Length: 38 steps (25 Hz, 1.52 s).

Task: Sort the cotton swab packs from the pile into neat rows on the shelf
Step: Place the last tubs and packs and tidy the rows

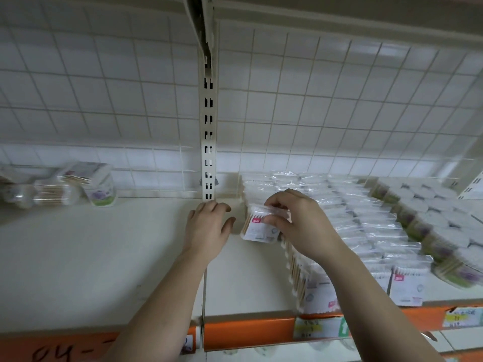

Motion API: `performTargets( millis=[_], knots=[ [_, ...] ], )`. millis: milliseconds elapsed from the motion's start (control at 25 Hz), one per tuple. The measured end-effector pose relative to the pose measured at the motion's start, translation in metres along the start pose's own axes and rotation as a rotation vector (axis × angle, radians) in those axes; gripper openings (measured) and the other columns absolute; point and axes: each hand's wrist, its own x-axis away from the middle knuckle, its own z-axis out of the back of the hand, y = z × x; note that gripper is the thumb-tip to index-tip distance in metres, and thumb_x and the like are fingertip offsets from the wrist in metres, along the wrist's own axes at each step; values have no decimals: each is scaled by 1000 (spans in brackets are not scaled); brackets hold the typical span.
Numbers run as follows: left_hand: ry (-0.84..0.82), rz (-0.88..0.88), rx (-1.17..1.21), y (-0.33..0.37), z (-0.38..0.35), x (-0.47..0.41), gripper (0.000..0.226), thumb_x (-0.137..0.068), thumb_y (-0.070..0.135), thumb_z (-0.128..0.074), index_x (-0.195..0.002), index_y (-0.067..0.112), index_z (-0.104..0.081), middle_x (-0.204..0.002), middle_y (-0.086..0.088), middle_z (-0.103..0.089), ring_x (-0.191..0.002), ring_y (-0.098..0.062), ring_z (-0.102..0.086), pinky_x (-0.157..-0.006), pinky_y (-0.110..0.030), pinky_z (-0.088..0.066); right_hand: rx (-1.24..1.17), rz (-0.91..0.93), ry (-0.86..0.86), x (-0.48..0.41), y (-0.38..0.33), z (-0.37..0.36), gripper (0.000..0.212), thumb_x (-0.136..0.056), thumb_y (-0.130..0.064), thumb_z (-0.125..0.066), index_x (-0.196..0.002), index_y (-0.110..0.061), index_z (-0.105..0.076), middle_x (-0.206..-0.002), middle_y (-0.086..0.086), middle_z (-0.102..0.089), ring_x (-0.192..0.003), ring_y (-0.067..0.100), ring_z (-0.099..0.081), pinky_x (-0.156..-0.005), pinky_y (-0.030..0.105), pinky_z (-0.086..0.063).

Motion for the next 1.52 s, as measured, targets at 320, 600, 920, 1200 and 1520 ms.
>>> performTargets(
  millis=[320,600,920,1200,1520],
  knots=[
    [9,49,18,-5,-1,1,21,-88,29,-60,-105,19,-66,-99,-1,-64,-98,-25,-57,-84,-39,-41,222,-90,-162,-8,4,-12,26,-78,-28,-73,-102,-20,-68,-101,-4,-57,-92,19,-58,-86,38,-44],
    [-66,62,12,-3,-4,3,21,-90,32,-57,-107,22,-64,-103,2,-62,-102,-22,-55,-85,-36,-37,231,-123,-256,-14,8,-10,31,-71,-25,-80,-99,-17,-71,-98,-4,-64,-96,19,-54,-84,31,-43],
    [-68,65,20,-3,-3,4,19,-89,29,-58,-105,20,-65,-101,2,-62,-100,-23,-55,-85,-36,-38,338,-61,-194,-23,13,-21,25,-77,-25,-74,-102,-23,-70,-103,-2,-65,-101,22,-54,-87,34,-42],
    [15,-26,-45,1,14,-2,17,-88,26,-61,-102,19,-67,-97,1,-63,-95,-25,-59,-82,-37,-38,235,-47,-169,-23,13,-15,17,-79,-24,-70,-95,-20,-68,-96,0,-63,-96,22,-55,-83,35,-45],
    [100,21,-169,-2,62,28,22,-88,31,-53,-104,21,-65,-97,2,-64,-91,-24,-59,-83,-38,-36,3,6,-117,-20,-23,-14,10,-84,-25,-65,-93,-22,-68,-89,-5,-63,-79,13,-56,-71,26,-43]
  ],
)
